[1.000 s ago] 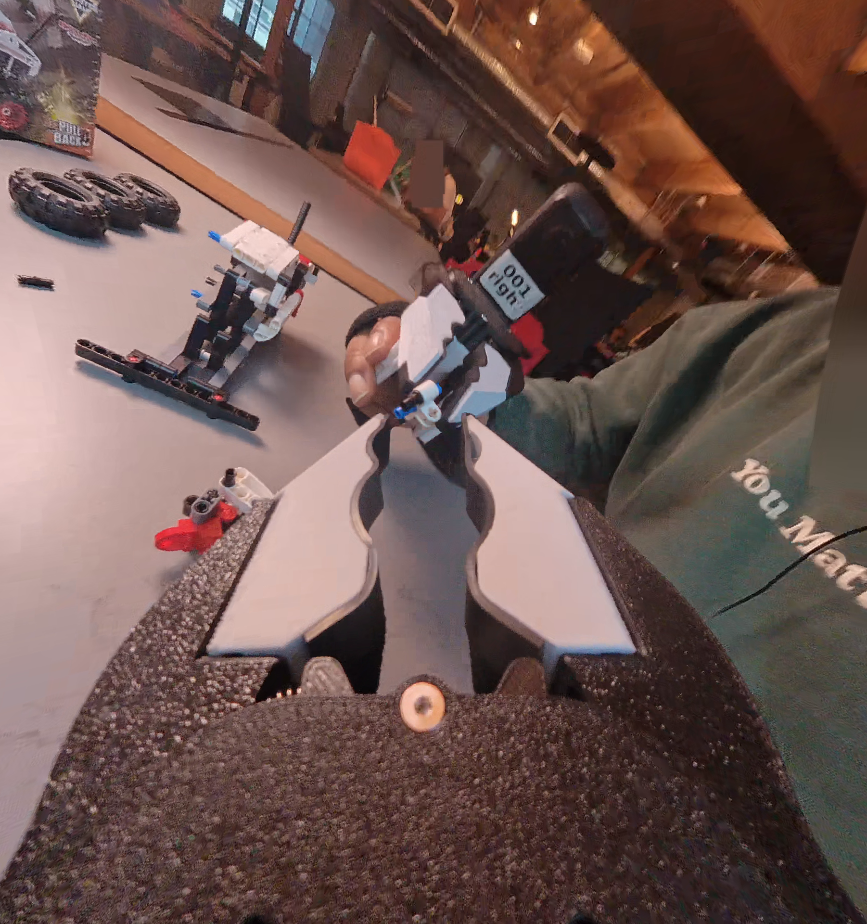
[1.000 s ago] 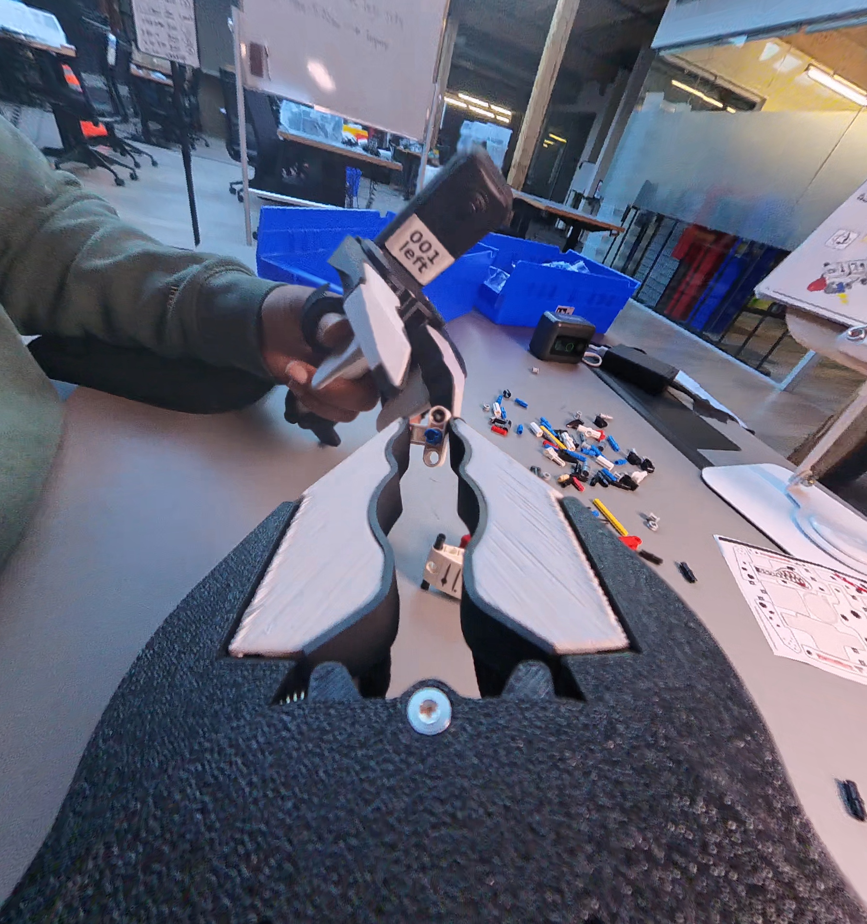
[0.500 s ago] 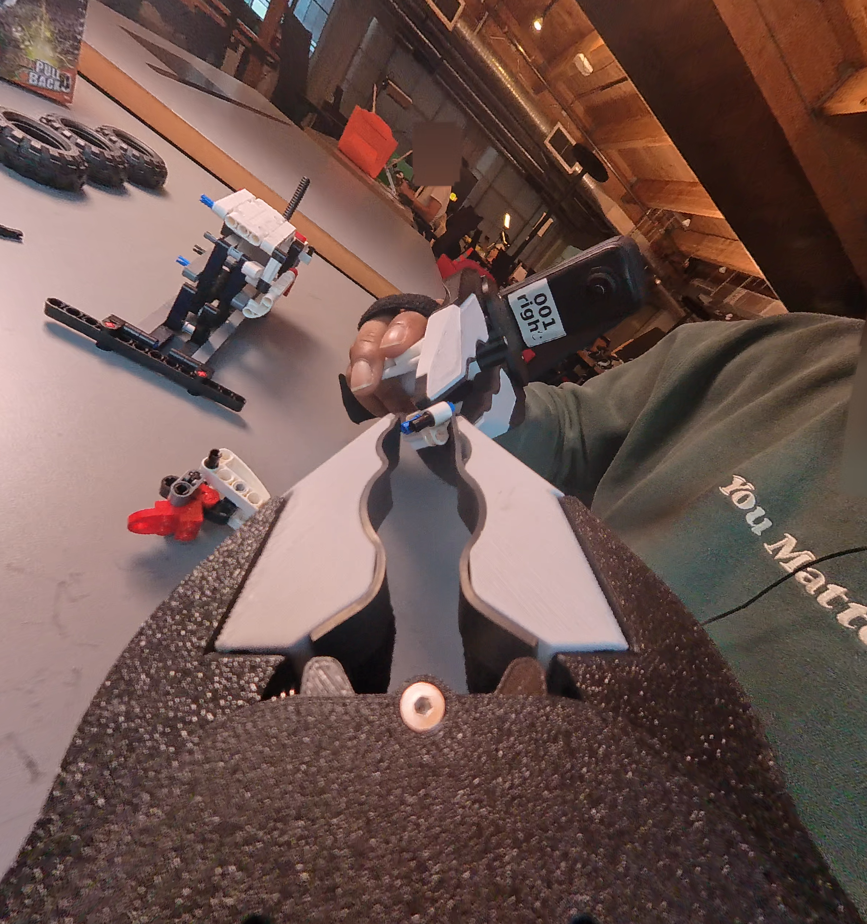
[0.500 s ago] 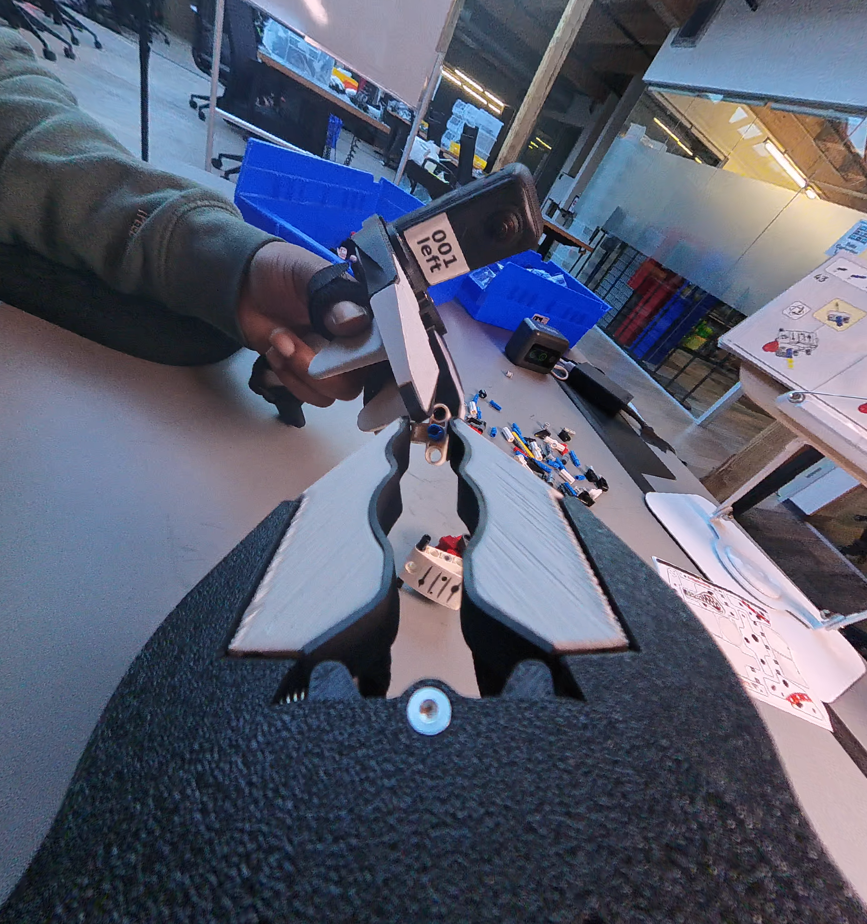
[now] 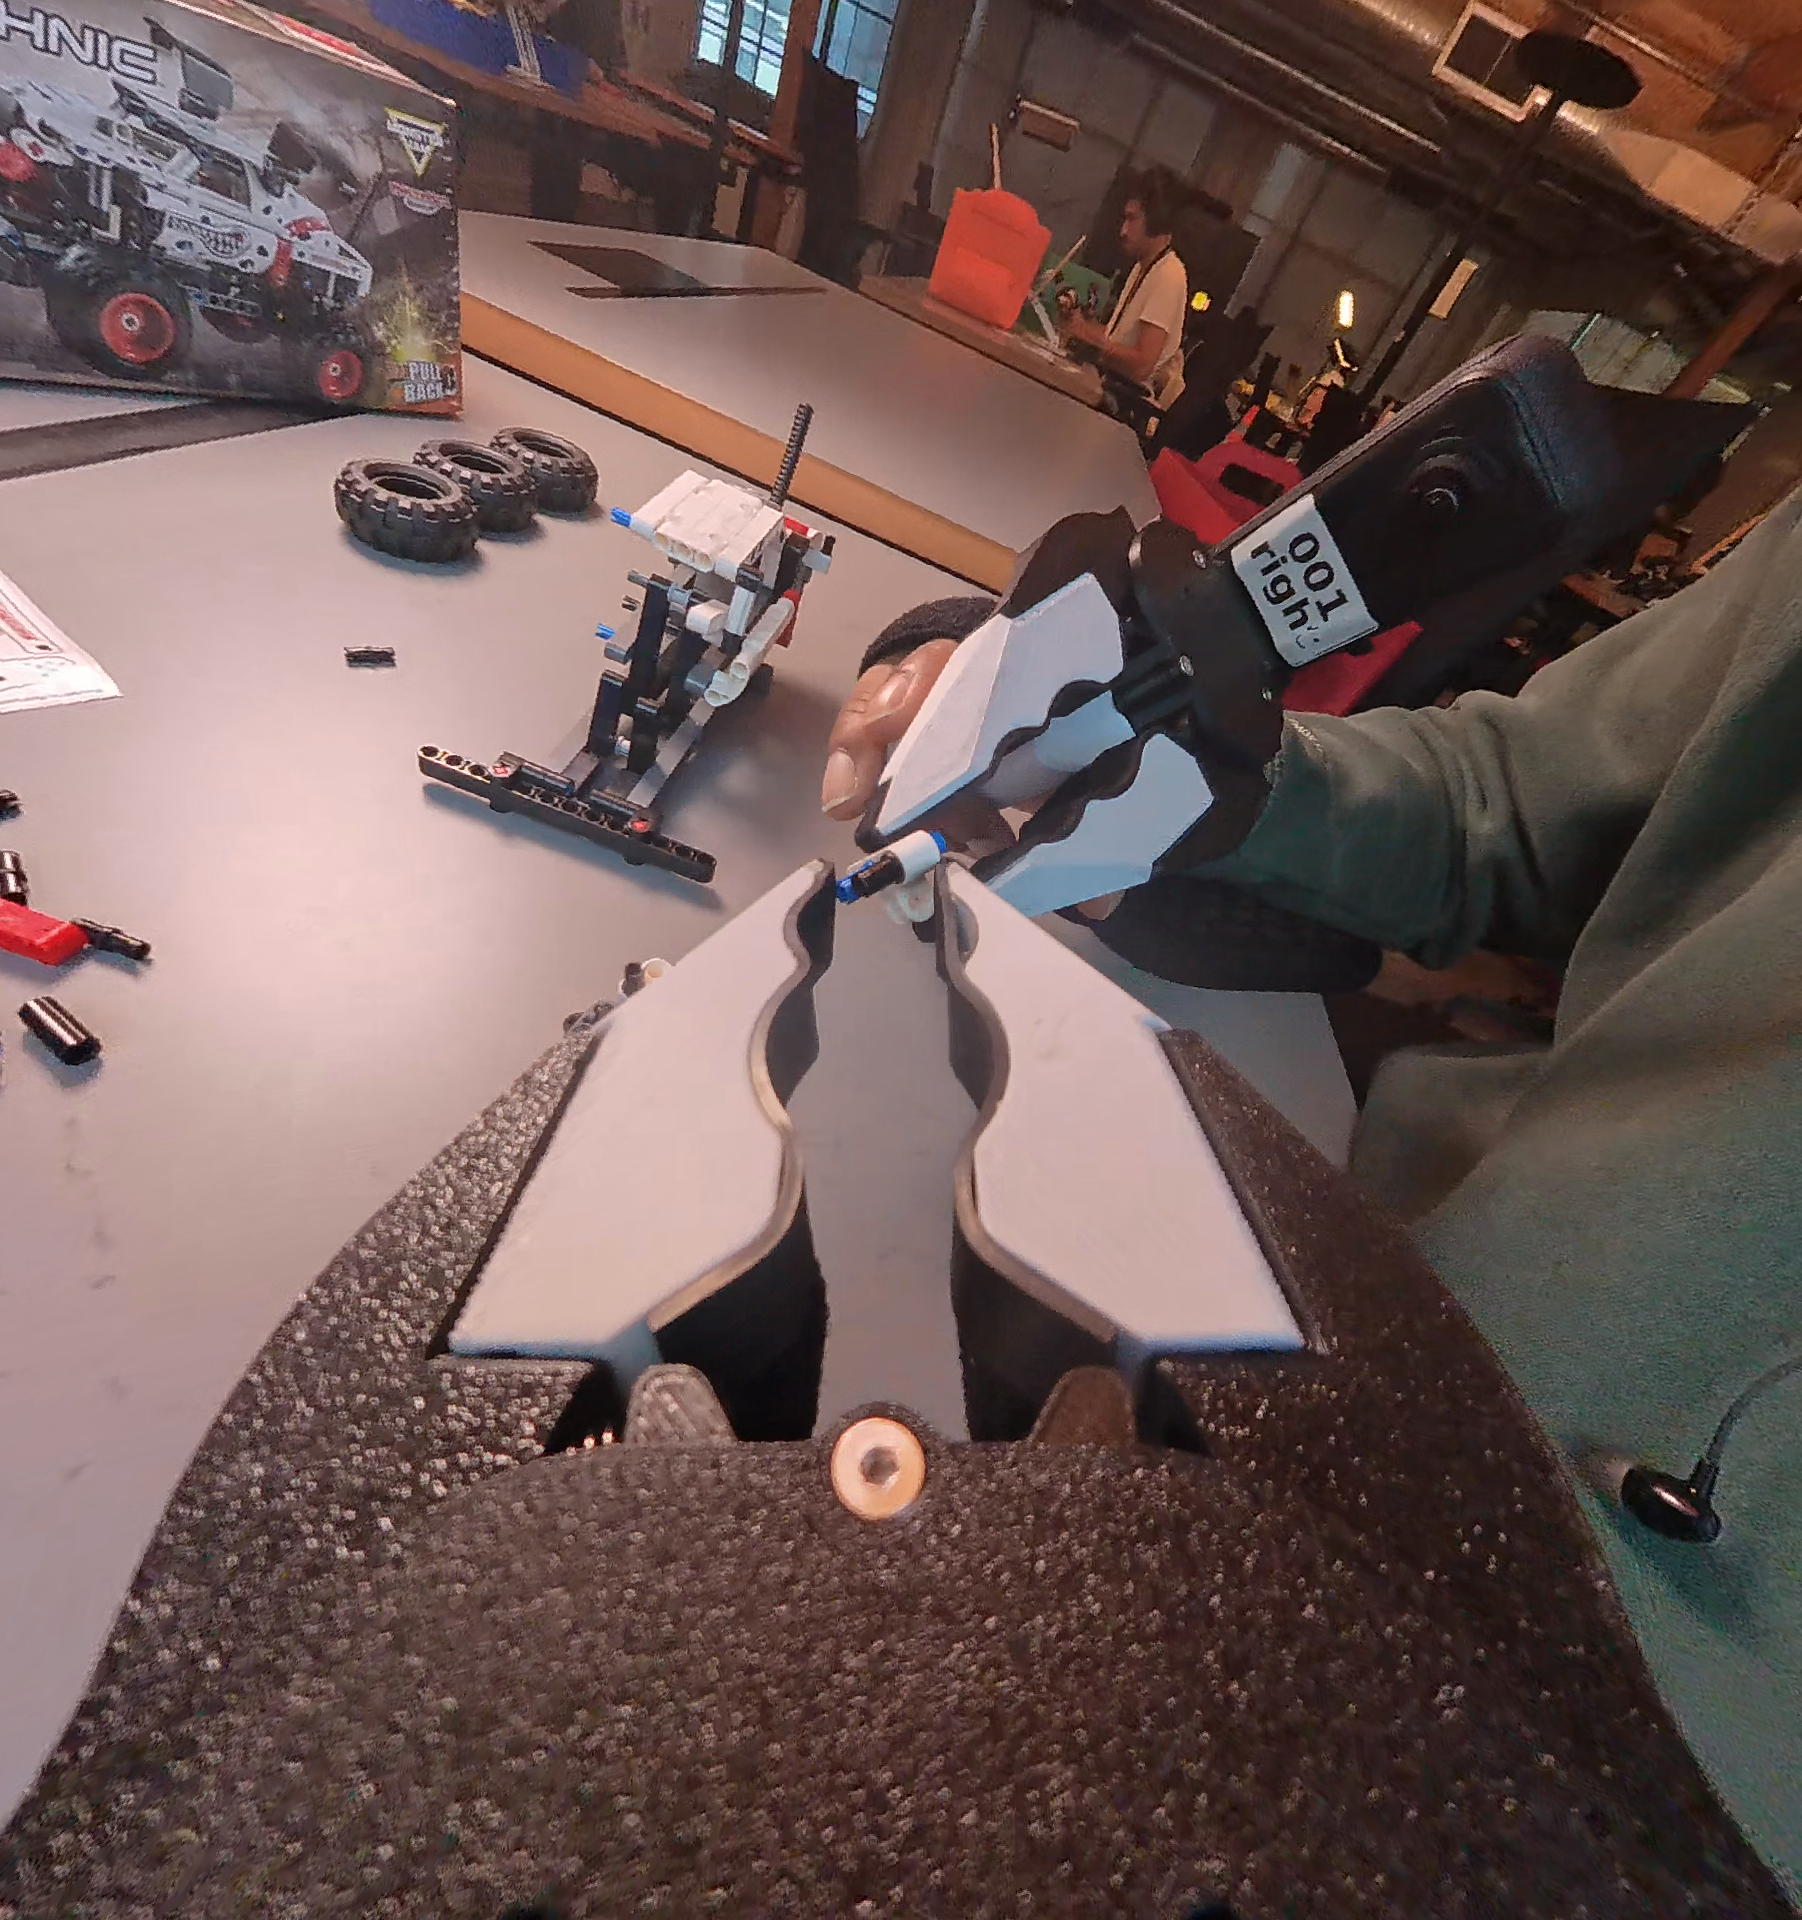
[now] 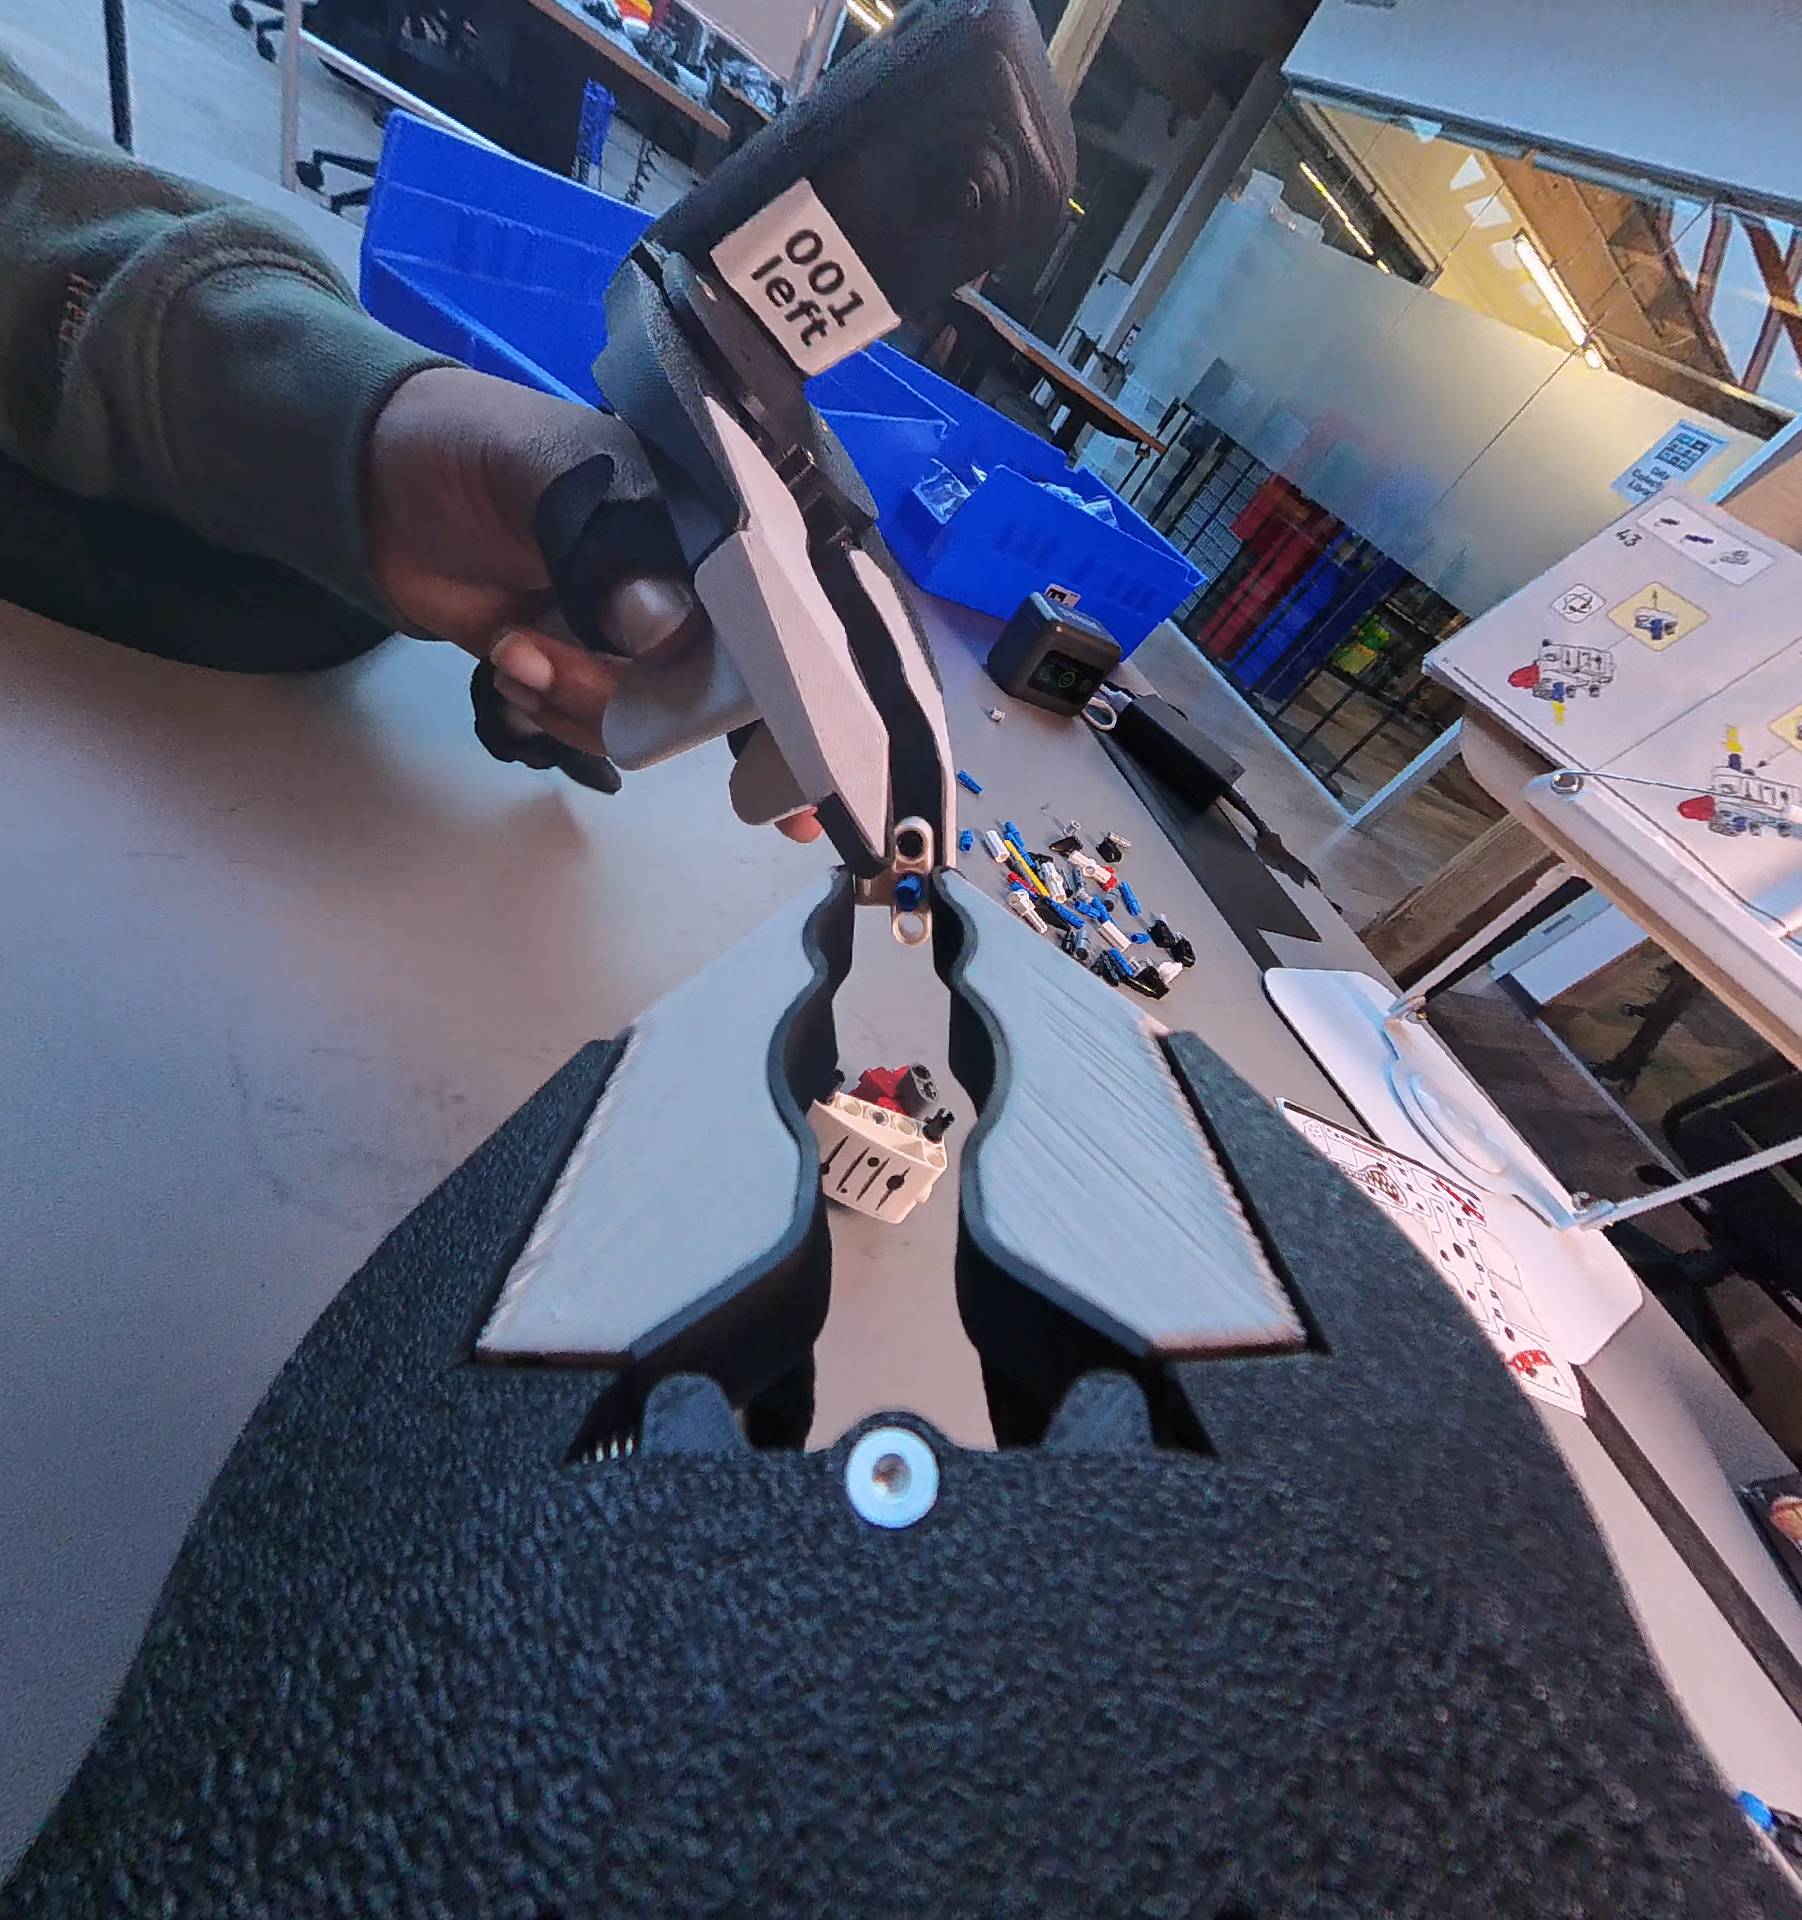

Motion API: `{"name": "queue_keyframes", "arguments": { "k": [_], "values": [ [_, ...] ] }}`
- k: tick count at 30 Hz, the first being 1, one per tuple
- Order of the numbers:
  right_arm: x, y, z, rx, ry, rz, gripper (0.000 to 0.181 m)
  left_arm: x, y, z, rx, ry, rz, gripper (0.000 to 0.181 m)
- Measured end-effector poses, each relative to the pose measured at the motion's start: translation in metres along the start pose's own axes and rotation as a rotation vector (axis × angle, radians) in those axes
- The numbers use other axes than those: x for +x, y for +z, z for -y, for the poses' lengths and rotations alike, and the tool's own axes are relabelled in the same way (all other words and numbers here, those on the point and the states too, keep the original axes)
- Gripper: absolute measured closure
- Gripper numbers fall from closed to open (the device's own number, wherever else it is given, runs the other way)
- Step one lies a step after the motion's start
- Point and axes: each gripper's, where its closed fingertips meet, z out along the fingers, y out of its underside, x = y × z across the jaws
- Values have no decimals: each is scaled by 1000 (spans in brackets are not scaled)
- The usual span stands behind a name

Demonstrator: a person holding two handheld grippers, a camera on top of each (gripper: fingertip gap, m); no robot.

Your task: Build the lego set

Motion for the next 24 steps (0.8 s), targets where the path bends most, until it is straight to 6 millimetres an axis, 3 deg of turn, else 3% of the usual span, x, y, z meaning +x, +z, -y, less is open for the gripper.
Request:
{"name": "queue_keyframes", "arguments": {
  "k": [8,11,17,21,24],
  "values": [
    [0,3,-5,-30,-27,-15,167,-5,0,-3,-29,60,63,163],
    [-2,6,-9,-64,-63,-31,159,-7,0,-3,-29,67,90,163],
    [2,7,-9,-77,-53,-54,166,-8,1,-2,-17,30,82,162],
    [7,4,-4,-34,-10,-61,167,-5,-3,3,30,-20,25,160],
    [15,-3,11,74,88,-63,167,-2,-9,12,97,-122,-72,153]
  ]
}}
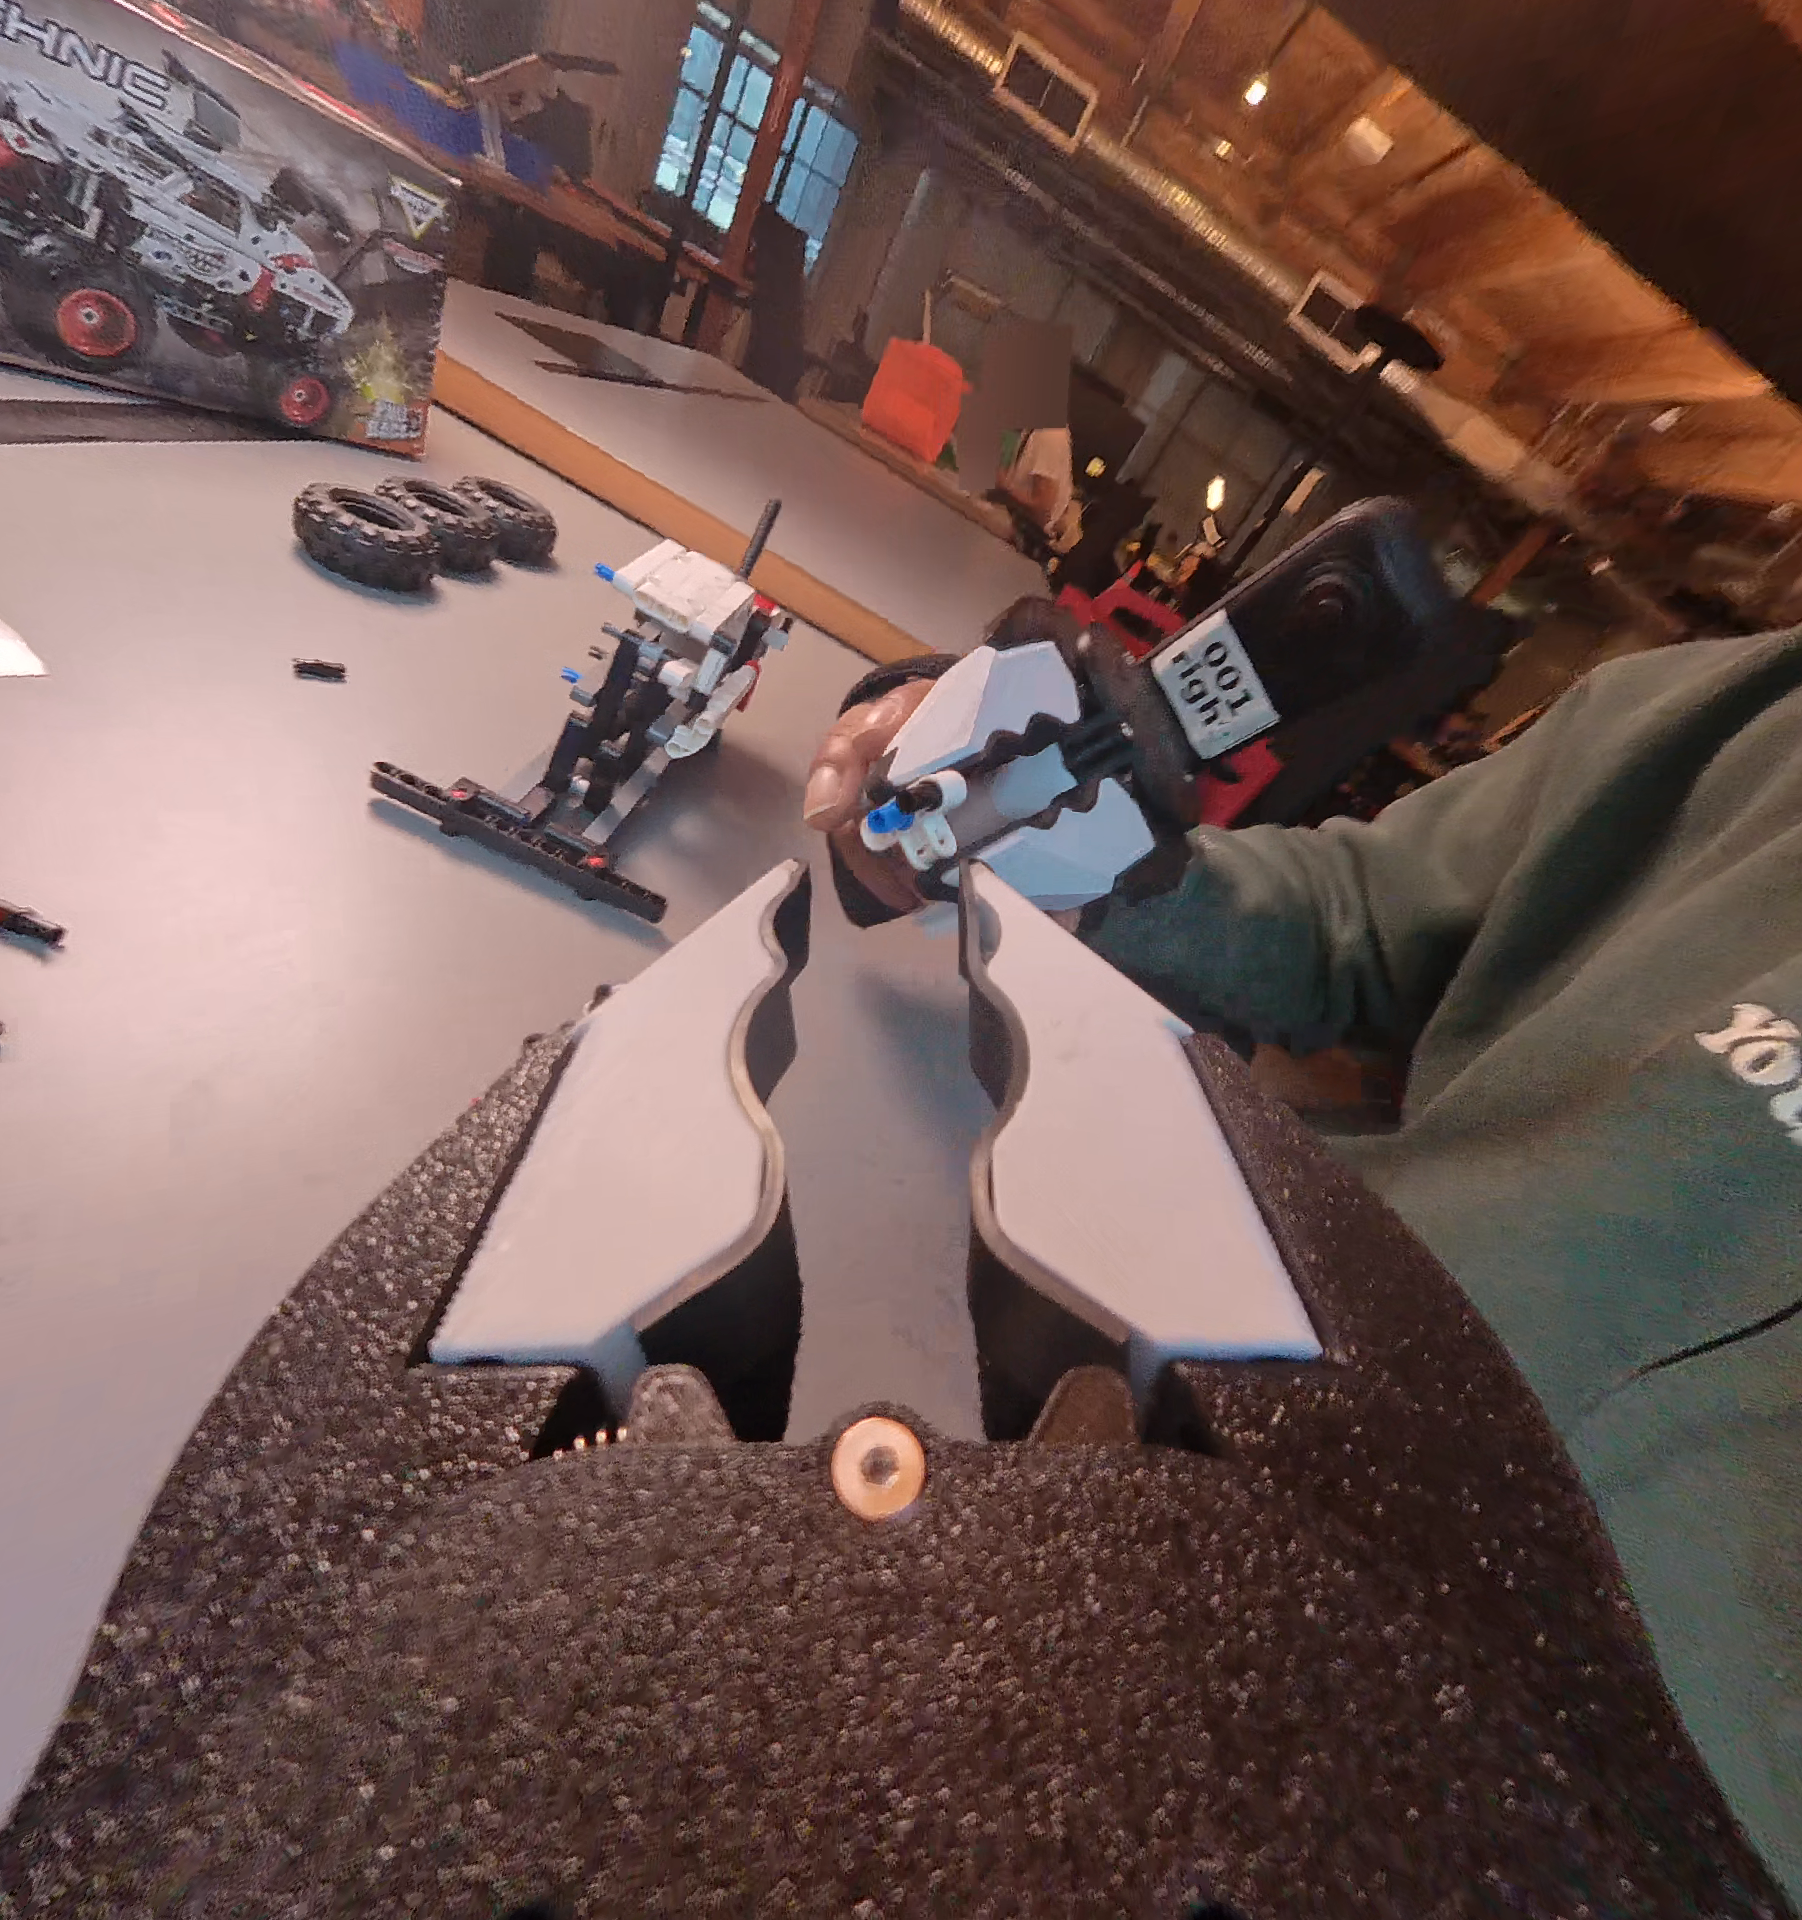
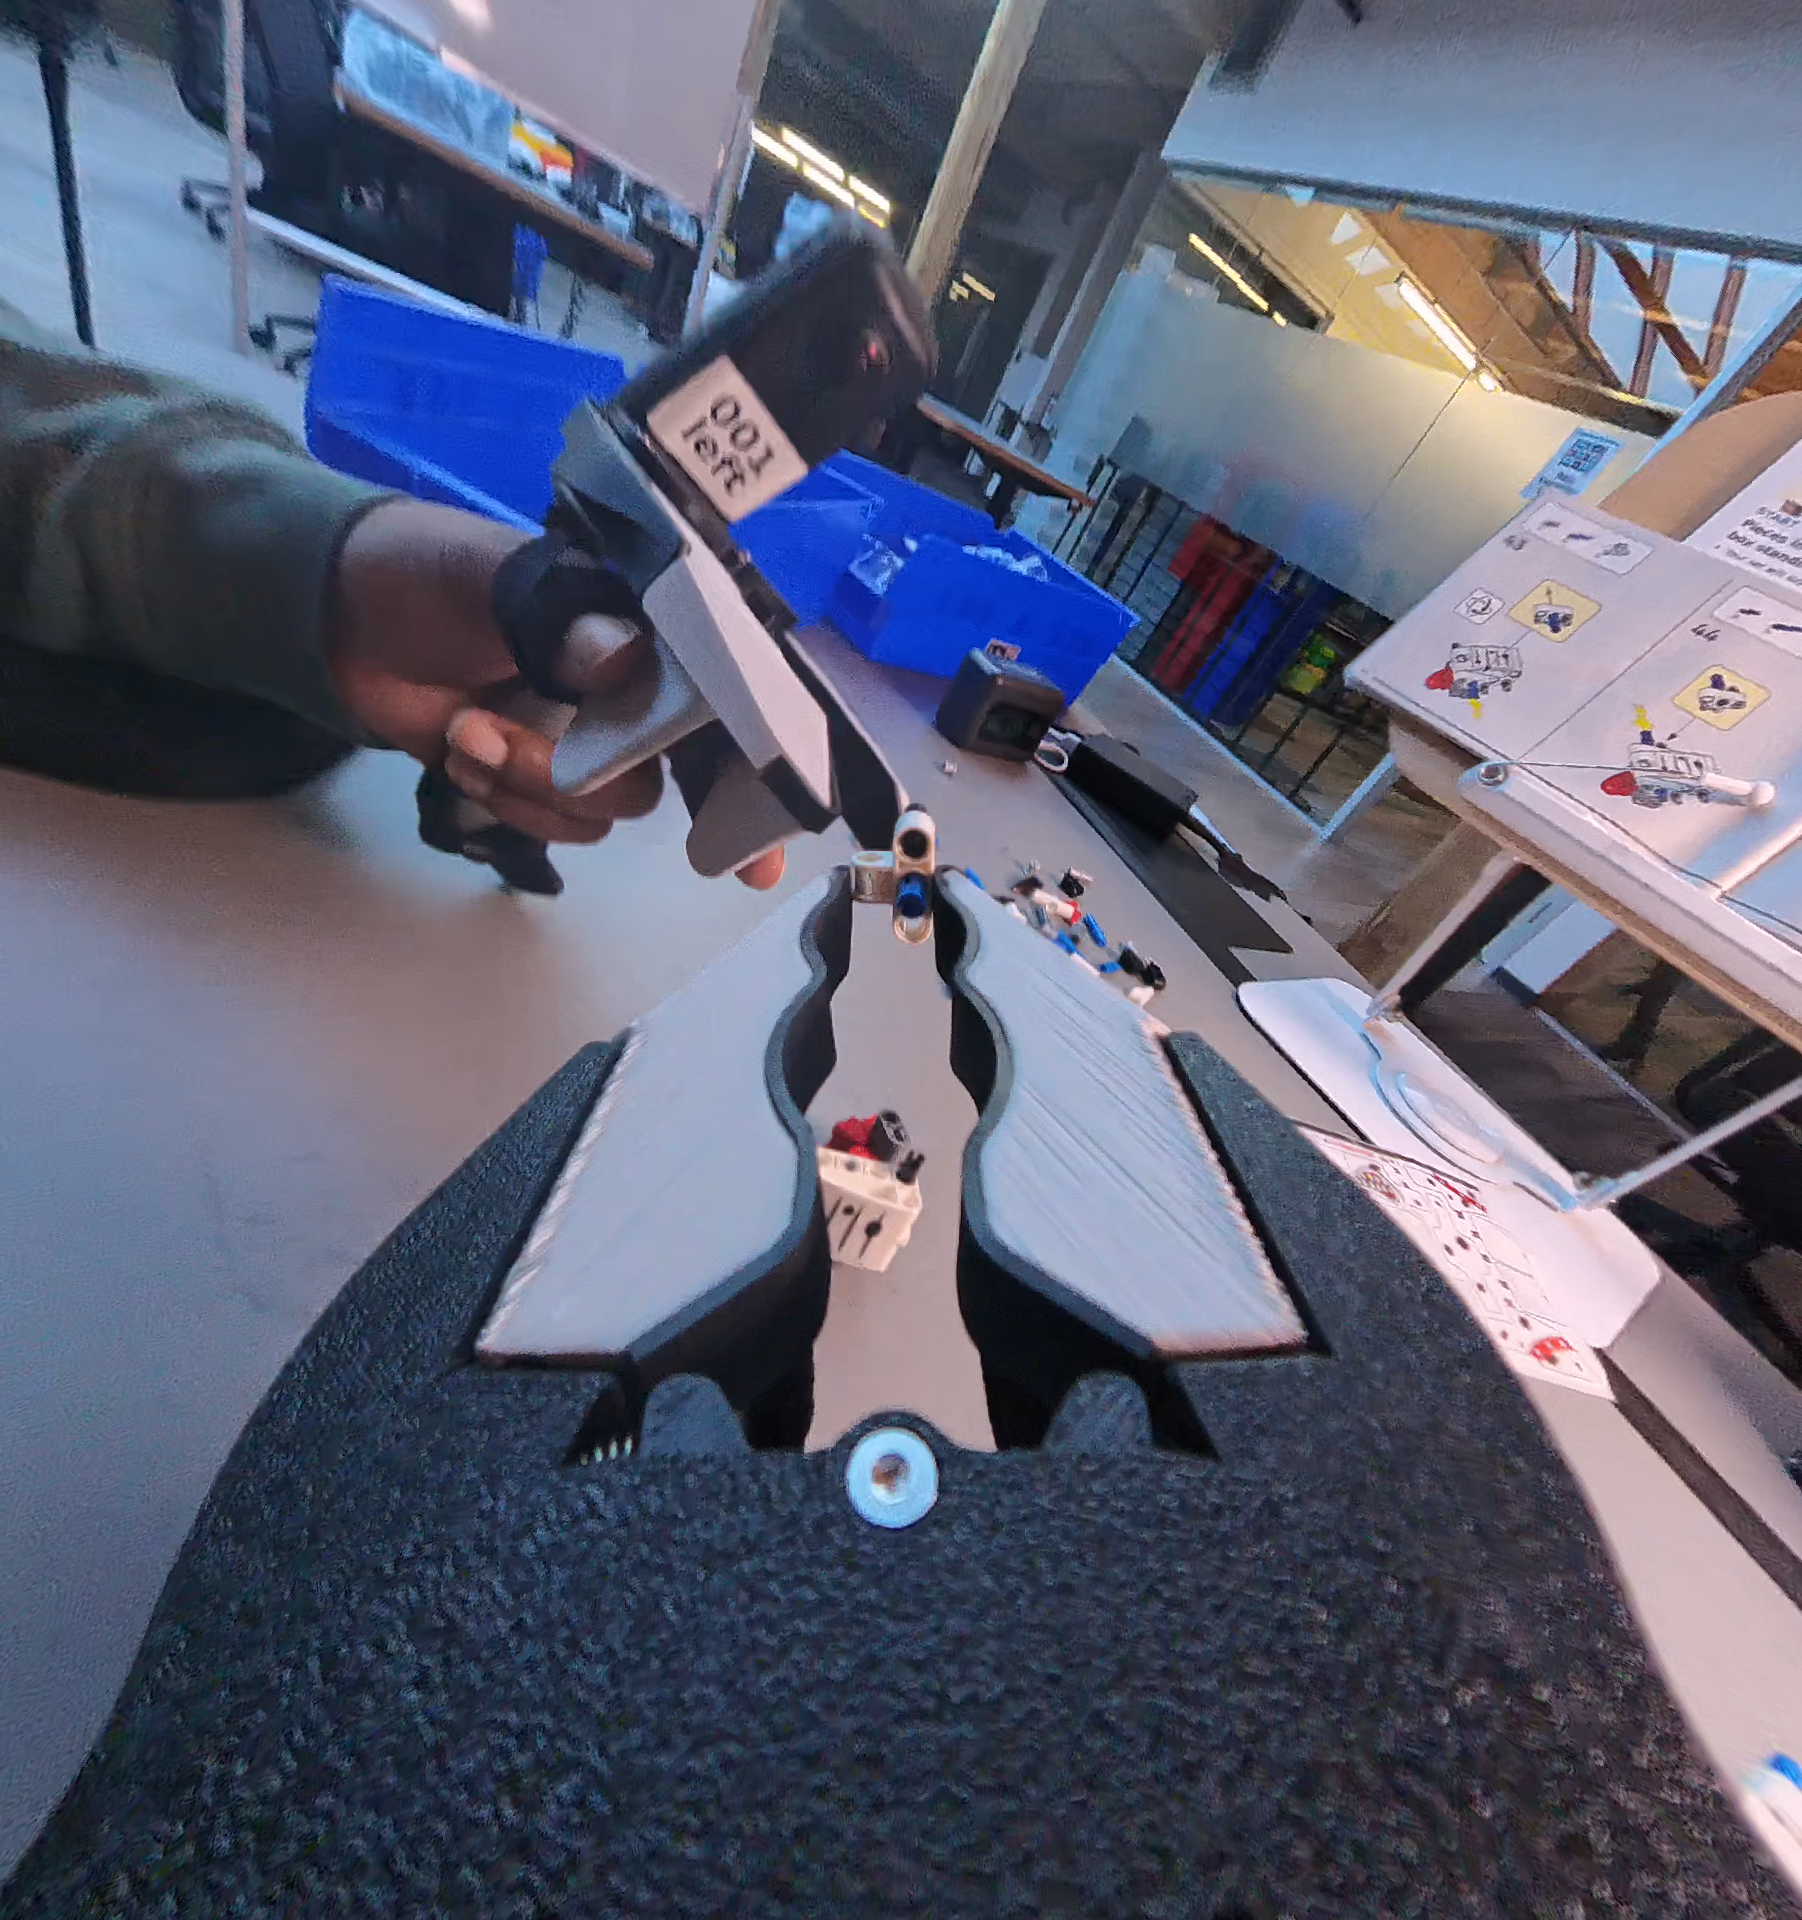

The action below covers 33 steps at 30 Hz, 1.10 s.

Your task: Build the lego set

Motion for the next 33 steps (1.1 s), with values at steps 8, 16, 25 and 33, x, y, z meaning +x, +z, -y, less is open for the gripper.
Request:
{"name": "queue_keyframes", "arguments": {
  "k": [8,16,25,33],
  "values": [
    [-12,2,15,81,12,36,166,27,3,10,97,-301,-305,149],
    [-12,6,1,7,-48,26,166,13,5,0,12,-138,-114,160],
    [-12,11,-26,-137,-224,-19,166,-12,5,-18,-215,396,313,162],
    [-12,13,-31,-160,-240,-24,165,-16,4,-20,-265,524,405,162]
  ]
}}
